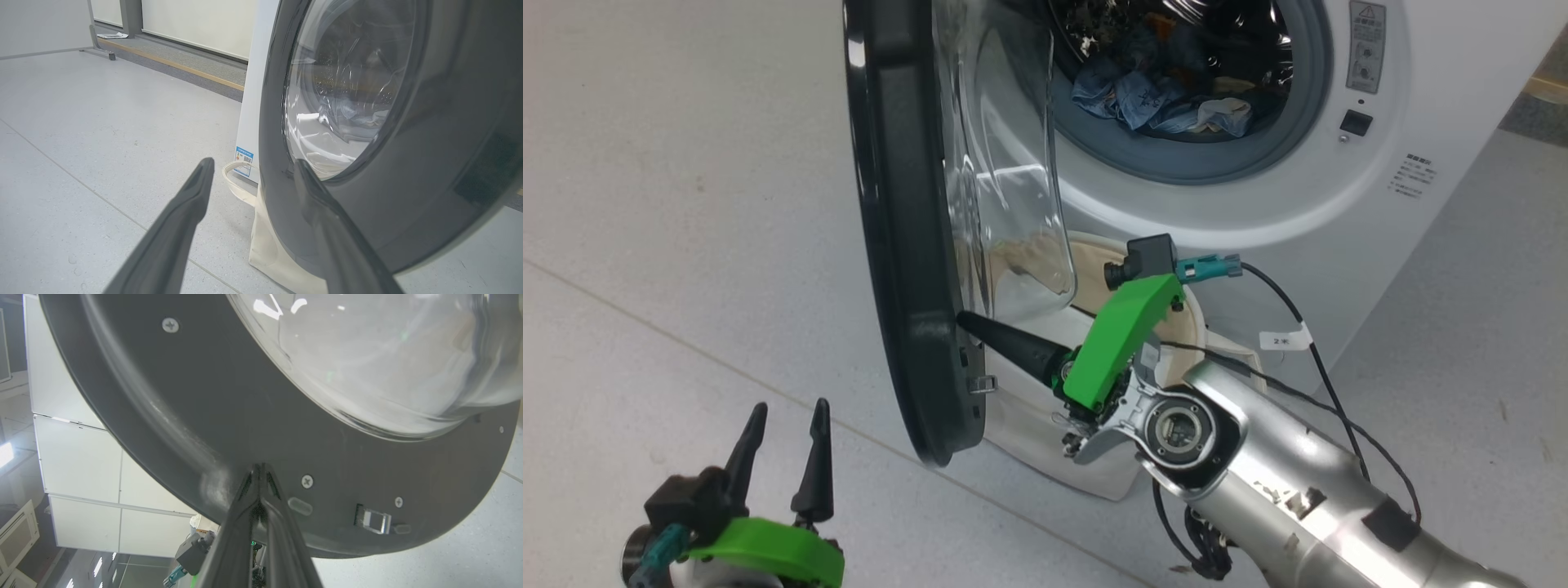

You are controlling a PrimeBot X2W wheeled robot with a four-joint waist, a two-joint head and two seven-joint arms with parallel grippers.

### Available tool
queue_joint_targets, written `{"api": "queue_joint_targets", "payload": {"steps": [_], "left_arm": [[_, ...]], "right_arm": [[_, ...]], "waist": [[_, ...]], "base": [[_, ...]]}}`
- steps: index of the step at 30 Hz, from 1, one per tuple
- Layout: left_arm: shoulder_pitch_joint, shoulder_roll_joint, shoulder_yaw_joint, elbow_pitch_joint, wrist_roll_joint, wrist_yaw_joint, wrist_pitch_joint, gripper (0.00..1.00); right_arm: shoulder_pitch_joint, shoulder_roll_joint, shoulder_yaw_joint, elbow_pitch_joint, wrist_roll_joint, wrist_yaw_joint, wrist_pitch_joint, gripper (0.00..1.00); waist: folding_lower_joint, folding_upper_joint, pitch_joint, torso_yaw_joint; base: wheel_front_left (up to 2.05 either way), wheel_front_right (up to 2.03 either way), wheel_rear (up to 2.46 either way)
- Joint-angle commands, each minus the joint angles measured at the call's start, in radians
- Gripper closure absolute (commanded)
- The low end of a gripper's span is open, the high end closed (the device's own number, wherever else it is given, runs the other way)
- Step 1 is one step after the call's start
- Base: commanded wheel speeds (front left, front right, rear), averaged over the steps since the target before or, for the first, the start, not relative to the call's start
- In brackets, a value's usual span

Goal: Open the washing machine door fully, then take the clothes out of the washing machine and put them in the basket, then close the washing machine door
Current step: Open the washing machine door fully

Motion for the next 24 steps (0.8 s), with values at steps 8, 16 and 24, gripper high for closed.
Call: {"api": "queue_joint_targets", "payload": {"steps": [8,16,24], "left_arm": [[-0.023,0.042,0.056,-0.034,0.005,-0.005,-0.012,0.0],[-0.011,0.076,0.079,-0.041,0.007,-0.002,-0.012,0.0],[0.023,0.137,0.114,-0.064,0.0,0.002,0.001,0.0]], "right_arm": [[-0.07,0.022,0.079,0.028,-0.071,0.001,-0.153,0.0],[-0.033,-0.101,0.143,-0.042,-0.262,0.001,-0.408,0.0],[0.106,-0.232,0.047,-0.065,-0.555,0.001,-0.515,0.0]], "waist": [[0.0,0.0,-0.021,-0.026],[0.0,0.0,-0.054,-0.092],[0.0,0.0,-0.1,-0.175]], "base": [[0.0,0.0,0.0],[0.0,0.0,0.0],[0.0,0.0,0.0]]}}
